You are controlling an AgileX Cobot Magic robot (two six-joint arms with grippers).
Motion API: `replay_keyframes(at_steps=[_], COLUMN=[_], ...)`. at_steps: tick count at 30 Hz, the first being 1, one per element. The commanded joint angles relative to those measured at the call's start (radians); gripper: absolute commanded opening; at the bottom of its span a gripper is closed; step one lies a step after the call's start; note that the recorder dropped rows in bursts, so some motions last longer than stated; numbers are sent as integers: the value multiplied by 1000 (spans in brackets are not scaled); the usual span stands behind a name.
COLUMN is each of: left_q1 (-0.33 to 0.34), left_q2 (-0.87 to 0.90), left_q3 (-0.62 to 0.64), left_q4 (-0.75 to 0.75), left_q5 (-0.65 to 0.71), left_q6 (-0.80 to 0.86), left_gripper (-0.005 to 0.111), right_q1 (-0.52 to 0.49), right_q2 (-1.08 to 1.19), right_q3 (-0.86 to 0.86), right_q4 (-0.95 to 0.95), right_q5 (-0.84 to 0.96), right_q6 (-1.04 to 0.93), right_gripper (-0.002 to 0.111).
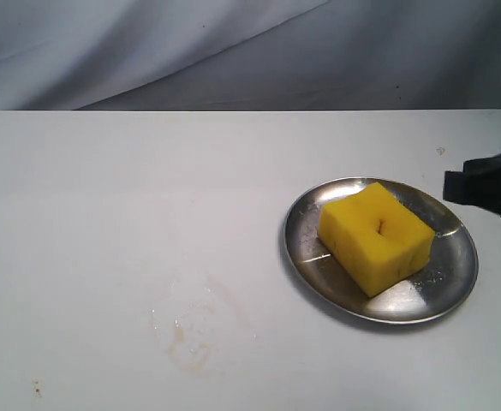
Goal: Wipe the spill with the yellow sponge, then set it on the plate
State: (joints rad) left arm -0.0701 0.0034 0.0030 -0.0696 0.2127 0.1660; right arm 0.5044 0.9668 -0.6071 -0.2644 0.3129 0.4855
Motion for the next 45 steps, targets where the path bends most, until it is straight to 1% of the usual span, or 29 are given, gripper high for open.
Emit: replay_keyframes(at_steps=[1, 4, 7, 10, 15, 18, 24, 27, 31, 37, 42, 45], left_q1=[1, 1, 1, 1, 1, 1, 1, 1, 1, 1, 1, 1], left_q2=[-3, -3, -3, -3, -3, -3, -3, -3, -3, -3, -3, -3], left_q3=[-3, -3, -3, -3, -3, -3, -3, -3, -3, -3, -3, -3], left_q4=[1, 1, 1, 1, 1, 1, 1, 1, 1, 1, 1, 1], left_q5=[-6, -6, -6, -6, -6, -6, -6, -6, -6, -6, -6, -6], left_q6=[-8, -8, -8, -8, -8, -8, -8, -8, -8, -8, -8, -8], left_gripper=[0, 0, 0, 0, 0, 0, 0, 0, 0, 0, 0, 0], right_q1=[-18, -98, -180, -241, -307, -320, -322, -322, -322, -322, -322, -322], right_q2=[-135, -228, -316, -403, -570, -662, -818, -871, -926, -967, -967, -967], right_q3=[100, 200, 294, 364, 467, 518, 599, 607, 607, 607, 607, 607], right_q4=[14, 101, 154, 189, 200, 230, 226, 224, 200, 202, 277, 279], right_q5=[-75, -175, -260, -295, -313, -313, -302, -290, -229, -219, -221, -221], right_q6=[20, 16, -63, -100, -120, -154, -169, -205, -236, -300, -392, -401], right_gripper=[0, 0, 0, 0, 0, 0, 0, 0, 0, 0, 0, 0])
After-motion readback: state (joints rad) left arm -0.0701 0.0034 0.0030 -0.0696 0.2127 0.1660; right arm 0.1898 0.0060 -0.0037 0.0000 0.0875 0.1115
